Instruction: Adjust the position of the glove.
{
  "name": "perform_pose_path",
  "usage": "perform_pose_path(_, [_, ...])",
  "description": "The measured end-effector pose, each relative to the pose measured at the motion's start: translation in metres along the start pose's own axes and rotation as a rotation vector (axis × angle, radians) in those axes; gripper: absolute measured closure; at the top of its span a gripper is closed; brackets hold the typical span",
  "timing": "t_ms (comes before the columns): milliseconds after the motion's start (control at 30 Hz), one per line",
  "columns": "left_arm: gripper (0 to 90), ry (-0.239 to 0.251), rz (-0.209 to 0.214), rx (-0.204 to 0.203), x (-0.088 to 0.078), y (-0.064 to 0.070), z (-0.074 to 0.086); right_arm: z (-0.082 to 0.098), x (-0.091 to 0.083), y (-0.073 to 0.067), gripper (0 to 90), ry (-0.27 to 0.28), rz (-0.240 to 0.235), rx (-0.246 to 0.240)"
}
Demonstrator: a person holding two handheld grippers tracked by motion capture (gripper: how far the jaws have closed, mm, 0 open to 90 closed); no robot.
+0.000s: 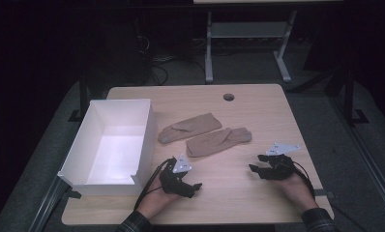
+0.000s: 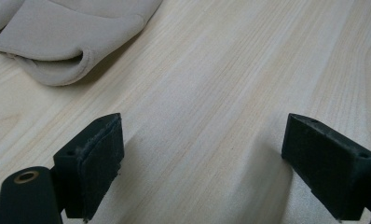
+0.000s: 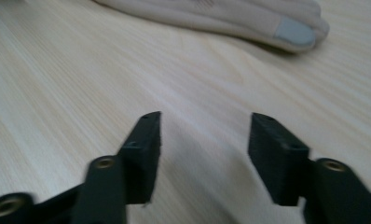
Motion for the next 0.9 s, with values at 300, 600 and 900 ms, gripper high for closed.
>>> perform_pose_path(300, [12.2, 0.001, 0.000, -0.006, 0.000, 0.000, 0.000, -0.019, 0.003, -0.011, 74.8, 0.048, -0.078, -0.016])
perform_pose_path(600, [12.2, 0.003, 0.002, -0.006, 0.001, -0.001, -0.001, -0.037, 0.014, -0.022, 90.0, 0.058, -0.144, -0.056])
perform_pose_path(900, [12.2, 0.000, 0.001, 0.004, 0.001, -0.002, -0.001, -0.061, 0.030, -0.037, 90.0, 0.073, -0.191, -0.092])
Point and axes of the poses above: each handheld gripper's, and its own axes: x roughly forward along the jaws, z roughly out of its underside, y roughly to its right, the point moved 6 cm from there along x, roughly forward along the jaws, and after that the axes turned 5 degrees about x, right-handed, at the moved point
